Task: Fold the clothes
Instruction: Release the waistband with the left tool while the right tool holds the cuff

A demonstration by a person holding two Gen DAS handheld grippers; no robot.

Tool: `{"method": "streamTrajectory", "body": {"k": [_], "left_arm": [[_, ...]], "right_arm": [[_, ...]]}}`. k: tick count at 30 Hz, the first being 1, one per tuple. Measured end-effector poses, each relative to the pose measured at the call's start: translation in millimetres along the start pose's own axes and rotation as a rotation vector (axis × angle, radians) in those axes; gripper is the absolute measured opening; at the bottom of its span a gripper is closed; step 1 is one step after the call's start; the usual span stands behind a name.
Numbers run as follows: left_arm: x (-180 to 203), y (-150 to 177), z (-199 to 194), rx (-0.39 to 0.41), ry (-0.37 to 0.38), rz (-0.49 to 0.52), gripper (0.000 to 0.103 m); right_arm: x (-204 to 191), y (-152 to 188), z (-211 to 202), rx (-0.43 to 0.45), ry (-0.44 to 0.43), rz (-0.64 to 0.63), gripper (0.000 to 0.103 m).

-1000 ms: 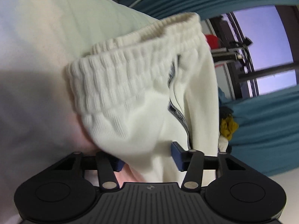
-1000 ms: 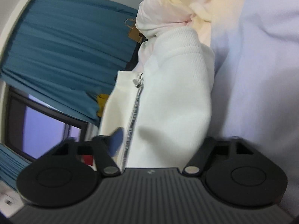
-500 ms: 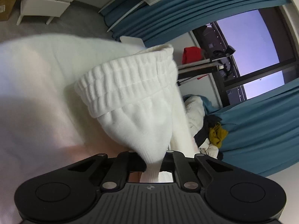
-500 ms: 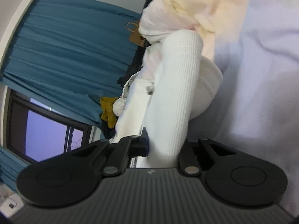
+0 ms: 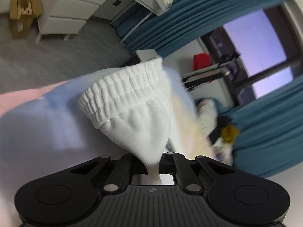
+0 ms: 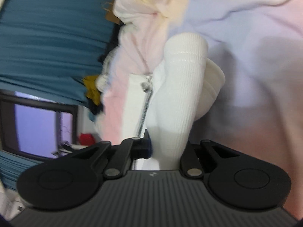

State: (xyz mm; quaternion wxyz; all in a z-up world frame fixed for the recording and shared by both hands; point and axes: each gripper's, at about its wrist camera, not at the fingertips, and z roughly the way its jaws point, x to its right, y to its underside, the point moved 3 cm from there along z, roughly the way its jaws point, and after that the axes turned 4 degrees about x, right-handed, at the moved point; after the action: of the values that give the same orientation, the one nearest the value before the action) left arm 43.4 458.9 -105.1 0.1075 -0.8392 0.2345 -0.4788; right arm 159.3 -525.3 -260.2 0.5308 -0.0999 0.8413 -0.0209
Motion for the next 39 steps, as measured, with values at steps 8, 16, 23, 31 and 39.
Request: {"method": "streamTrajectory", "body": {"k": [8,16,23,31,39], "left_arm": [[-27,32,-25,-0.036,-0.066,0.097,0.027],[25,58,-91,0.023,-0.101,0.377,0.051],[122,115,-76,0.02,-0.02,0.571,0.056],[195,214,18,-0.116,0.051,0.705,0.056],[190,268,94,-0.158,-0.027,0.862,0.055]], "right_arm": [[20,1,5,-0.018,0.058,0.001,0.013],[18,0,8,-0.018,0.065,-0.035,0.013],[15,-2,12,-0.019,0.071,-0.057,0.013],[11,-3,11,0.003,0.064,-0.059,0.013],[-5,-1,11,0.043,0.058,-0.162,0.013]]}}
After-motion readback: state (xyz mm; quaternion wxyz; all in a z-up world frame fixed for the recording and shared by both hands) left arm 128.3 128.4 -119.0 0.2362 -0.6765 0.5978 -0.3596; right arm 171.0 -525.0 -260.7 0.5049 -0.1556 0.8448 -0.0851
